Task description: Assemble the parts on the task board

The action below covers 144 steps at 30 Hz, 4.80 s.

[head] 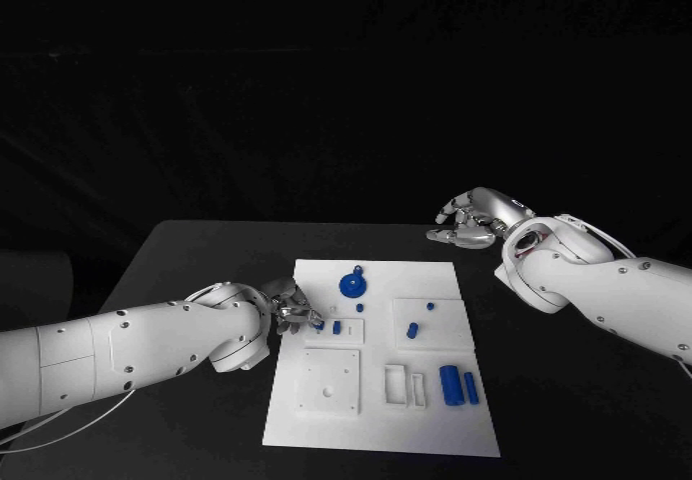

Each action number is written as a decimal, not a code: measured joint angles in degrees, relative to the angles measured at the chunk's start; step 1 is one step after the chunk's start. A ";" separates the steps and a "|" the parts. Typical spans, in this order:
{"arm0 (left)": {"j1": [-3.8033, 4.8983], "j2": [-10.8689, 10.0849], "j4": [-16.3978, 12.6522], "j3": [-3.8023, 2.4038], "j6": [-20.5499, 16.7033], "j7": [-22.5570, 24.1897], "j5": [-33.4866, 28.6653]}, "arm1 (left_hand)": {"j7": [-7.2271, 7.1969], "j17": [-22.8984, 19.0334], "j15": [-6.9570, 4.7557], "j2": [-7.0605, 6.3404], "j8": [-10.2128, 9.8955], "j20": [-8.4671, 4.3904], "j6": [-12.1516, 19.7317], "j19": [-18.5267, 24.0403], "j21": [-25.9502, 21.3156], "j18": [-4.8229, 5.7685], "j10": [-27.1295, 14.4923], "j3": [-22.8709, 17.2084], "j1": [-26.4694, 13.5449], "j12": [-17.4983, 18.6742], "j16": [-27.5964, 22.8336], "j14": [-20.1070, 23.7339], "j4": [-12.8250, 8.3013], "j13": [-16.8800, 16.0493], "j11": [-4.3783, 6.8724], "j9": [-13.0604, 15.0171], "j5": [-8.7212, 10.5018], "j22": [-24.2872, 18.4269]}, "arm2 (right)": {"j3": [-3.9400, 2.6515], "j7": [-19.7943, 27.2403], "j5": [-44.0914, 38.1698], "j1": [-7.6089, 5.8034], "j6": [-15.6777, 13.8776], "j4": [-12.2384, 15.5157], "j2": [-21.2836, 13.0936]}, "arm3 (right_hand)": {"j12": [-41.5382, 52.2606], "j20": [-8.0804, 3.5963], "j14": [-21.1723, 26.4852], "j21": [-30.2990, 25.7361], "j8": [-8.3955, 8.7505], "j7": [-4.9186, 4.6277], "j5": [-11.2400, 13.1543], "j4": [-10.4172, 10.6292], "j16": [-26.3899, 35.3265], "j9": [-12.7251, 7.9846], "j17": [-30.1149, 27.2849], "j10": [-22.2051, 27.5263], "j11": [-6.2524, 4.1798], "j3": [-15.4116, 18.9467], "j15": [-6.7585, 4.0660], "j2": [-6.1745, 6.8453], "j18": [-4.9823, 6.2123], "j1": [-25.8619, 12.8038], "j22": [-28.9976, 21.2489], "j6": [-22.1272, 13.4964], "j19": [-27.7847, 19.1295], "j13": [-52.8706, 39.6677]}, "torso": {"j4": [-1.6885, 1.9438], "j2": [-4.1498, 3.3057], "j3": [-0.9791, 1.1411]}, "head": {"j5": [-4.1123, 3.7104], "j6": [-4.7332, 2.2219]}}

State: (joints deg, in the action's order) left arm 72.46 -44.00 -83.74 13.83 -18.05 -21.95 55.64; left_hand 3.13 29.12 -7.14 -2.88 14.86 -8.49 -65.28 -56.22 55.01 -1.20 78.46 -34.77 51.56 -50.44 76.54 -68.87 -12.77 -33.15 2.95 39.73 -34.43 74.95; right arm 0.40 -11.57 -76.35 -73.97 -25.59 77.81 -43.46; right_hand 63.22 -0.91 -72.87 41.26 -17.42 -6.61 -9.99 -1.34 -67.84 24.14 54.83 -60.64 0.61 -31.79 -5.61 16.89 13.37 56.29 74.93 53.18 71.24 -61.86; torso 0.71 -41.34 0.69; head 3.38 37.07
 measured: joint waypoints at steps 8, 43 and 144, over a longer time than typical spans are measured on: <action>-0.17 -0.35 -0.14 0.00 1.32 -0.29 0.14 | -0.02 0.00 -0.04 0.00 0.08 0.00 0.01 0.00 0.00 0.00 0.01 0.00 0.00 0.00 0.00 -0.03 -0.01 -0.05 0.00 0.00 0.00 -0.01 | 0.00 0.00 0.00 0.00 0.00 0.00 -0.03 | 0.22 0.00 0.01 0.00 0.00 -0.05 0.00 0.00 0.06 0.00 -0.01 0.00 0.00 0.00 0.01 0.00 0.00 0.00 0.00 0.07 0.00 0.00 | -0.01 0.00 -0.01 | -0.06 0.12; -0.09 0.06 0.61 -0.16 2.76 -0.90 0.66 | 0.10 0.24 -0.12 0.01 0.08 0.01 -0.38 0.01 0.46 0.00 0.27 -1.81 0.01 -1.04 0.90 -0.03 -0.61 -0.60 0.14 0.00 6.23 -0.03 | 0.00 0.00 0.02 0.01 0.00 0.01 -0.04 | 0.22 0.00 0.09 0.00 0.00 0.08 0.00 0.00 0.05 0.00 0.03 -0.01 0.00 0.00 0.09 0.00 0.00 0.00 -0.02 0.12 0.00 0.10 | -0.03 0.01 0.04 | 0.14 0.26; 3.58 -5.16 0.32 -5.43 -0.47 4.65 -5.58 | 1.11 -5.94 -0.45 -12.59 -1.06 1.72 6.11 5.89 -4.16 -0.10 -4.93 -3.23 4.46 4.33 -6.25 3.87 6.90 6.14 -0.71 2.76 30.50 -1.31 | 0.00 0.03 0.02 0.03 -0.01 -0.13 -0.25 | 0.22 0.09 -0.08 -0.23 0.00 -0.01 0.00 0.48 0.05 0.00 0.05 0.14 -0.14 0.16 -0.07 0.00 0.01 0.00 -0.01 0.23 0.09 0.28 | -0.01 0.04 -0.01 | 0.68 -1.71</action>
State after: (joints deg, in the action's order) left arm 76.04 -49.16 -83.41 8.40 -18.52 -17.29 50.05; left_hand 4.24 23.18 -7.59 -15.47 13.79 -6.77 -59.16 -50.33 50.86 -1.30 73.54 -37.99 56.01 -46.10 70.29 -65.00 -5.87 -27.01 2.24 42.49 -3.93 73.64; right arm 0.40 -11.54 -76.33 -73.94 -25.60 77.67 -43.71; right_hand 63.44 -0.81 -72.95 41.03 -17.42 -6.62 -9.99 -0.86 -67.78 24.14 54.89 -60.51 0.47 -31.63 -5.68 16.89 13.38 56.29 74.92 53.40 71.33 -61.58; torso 0.70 -41.30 0.69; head 4.06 35.36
